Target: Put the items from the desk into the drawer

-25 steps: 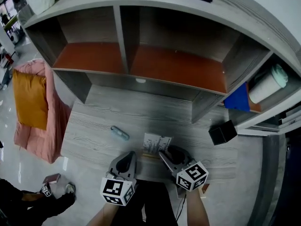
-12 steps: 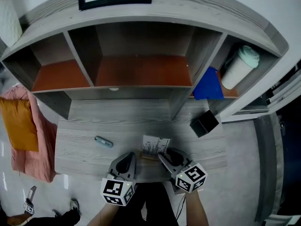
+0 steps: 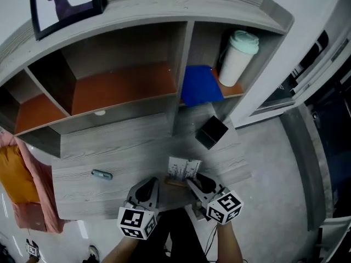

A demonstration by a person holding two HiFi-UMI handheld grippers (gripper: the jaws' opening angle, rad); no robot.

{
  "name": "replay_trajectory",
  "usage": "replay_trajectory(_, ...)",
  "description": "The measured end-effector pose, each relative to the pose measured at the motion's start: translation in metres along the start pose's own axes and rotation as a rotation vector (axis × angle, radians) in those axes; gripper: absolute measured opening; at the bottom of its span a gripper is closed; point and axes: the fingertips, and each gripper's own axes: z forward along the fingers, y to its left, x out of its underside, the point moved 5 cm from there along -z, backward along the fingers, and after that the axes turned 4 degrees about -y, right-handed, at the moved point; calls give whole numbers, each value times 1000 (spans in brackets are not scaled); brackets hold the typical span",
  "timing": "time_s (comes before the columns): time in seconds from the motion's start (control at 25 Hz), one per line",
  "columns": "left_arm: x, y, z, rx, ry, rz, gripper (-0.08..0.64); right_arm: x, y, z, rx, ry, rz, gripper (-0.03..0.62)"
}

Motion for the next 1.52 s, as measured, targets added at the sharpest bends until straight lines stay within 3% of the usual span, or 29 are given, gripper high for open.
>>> replay_trajectory(0.8, 37, -114, 60, 326, 127, 100, 9, 47, -48, -142, 316, -90, 122, 135)
replay_trajectory(1.52, 76, -192, 77, 501, 214, 179, 9, 92, -56, -220, 463, -123, 193, 135)
